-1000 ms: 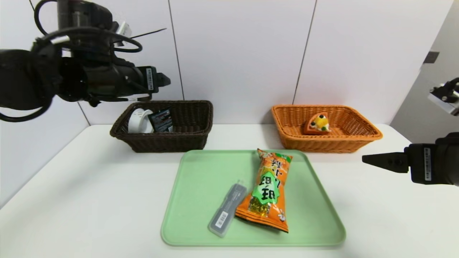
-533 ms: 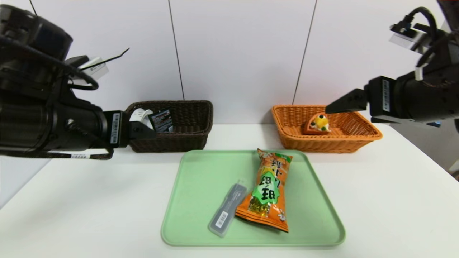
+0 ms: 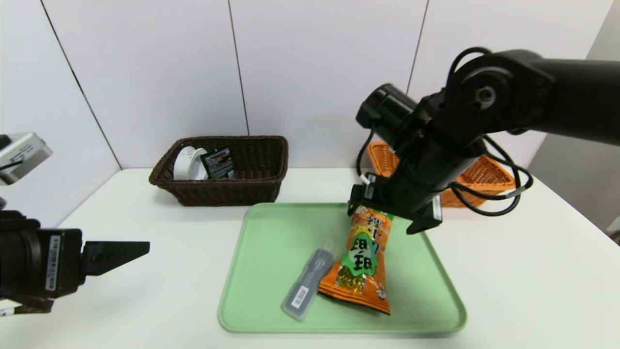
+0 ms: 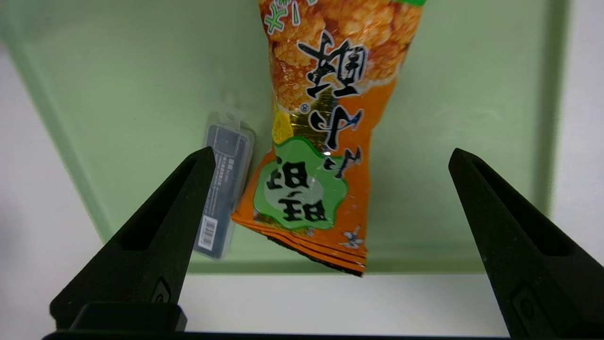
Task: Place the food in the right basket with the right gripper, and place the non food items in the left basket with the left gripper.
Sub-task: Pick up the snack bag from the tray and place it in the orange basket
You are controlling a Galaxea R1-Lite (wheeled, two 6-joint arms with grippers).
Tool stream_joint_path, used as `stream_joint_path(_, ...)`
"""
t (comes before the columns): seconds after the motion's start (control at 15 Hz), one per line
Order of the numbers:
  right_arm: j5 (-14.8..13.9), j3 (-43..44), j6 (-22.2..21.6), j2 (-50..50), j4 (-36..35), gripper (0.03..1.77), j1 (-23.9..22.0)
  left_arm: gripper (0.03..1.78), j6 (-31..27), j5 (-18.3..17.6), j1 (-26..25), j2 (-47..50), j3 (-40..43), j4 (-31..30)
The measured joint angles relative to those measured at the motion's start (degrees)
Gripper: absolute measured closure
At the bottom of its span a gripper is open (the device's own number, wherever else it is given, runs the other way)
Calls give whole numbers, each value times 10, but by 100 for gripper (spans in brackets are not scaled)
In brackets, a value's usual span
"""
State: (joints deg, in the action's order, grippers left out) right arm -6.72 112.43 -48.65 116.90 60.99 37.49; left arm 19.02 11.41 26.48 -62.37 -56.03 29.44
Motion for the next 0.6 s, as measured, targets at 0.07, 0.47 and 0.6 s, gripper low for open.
stream_joint_path(0.07, 10, 1, -21, 21, 1, 9, 2, 13, 0, 5, 0, 20, 17, 4)
stream_joint_path(0.47, 15, 3, -74, 100, -3, 9, 3, 12, 2, 18, 0, 72, 45, 8)
stream_joint_path(0.6, 14, 3, -74, 113, -3, 9, 1, 12, 1, 20, 0, 79, 48, 8)
